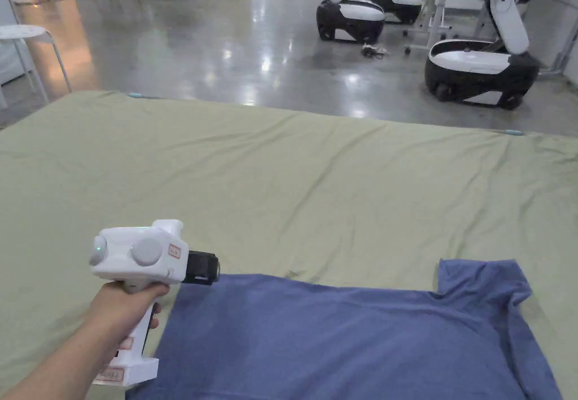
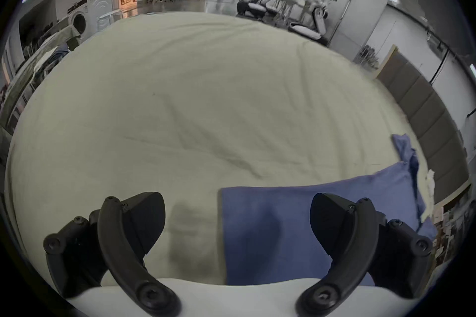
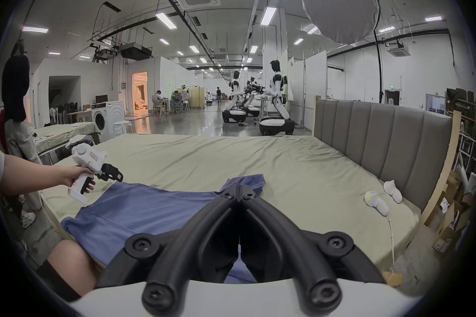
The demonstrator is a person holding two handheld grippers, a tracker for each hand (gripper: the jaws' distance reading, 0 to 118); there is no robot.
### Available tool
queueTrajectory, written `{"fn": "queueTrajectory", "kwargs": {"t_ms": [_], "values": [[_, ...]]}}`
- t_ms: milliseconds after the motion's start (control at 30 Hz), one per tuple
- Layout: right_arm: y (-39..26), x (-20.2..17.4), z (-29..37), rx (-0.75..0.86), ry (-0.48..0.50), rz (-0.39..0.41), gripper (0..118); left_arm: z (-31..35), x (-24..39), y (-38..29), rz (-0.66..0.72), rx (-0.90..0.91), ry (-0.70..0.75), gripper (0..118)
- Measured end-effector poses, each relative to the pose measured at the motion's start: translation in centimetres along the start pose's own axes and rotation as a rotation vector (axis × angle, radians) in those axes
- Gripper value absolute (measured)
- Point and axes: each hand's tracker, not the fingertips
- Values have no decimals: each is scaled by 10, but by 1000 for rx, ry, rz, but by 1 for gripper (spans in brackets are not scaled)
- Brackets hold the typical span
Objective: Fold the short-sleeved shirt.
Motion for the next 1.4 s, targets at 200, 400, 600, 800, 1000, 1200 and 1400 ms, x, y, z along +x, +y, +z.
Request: {"fn": "queueTrajectory", "kwargs": {"t_ms": [200, 400, 600, 800, 1000, 1200, 1400], "values": [[-7, 11, -12, -31, -12, -51, 1, -4, 23, -14, -152, 4, 70, 89], [-13, 12, -27, -62, 21, -115, 1, 21, 28, -10, -148, 71, -47, 0], [7, 23, -91, -131, 121, -31, 1, 57, 22, -6, -89, 169, -95, 0], [7, 54, -261, -369, 152, -84, 73, 84, 27, -6, -129, 195, -100, 0], [-69, 79, -412, -675, 71, -106, 111, 90, 32, -9, -165, 186, -81, 0], [-81, 71, -437, -780, 37, -240, 96, 86, 23, -7, -181, 166, -68, 0], [-47, 82, -418, -672, 82, -332, 1, 85, 26, 0, -149, 172, -80, 0]]}}
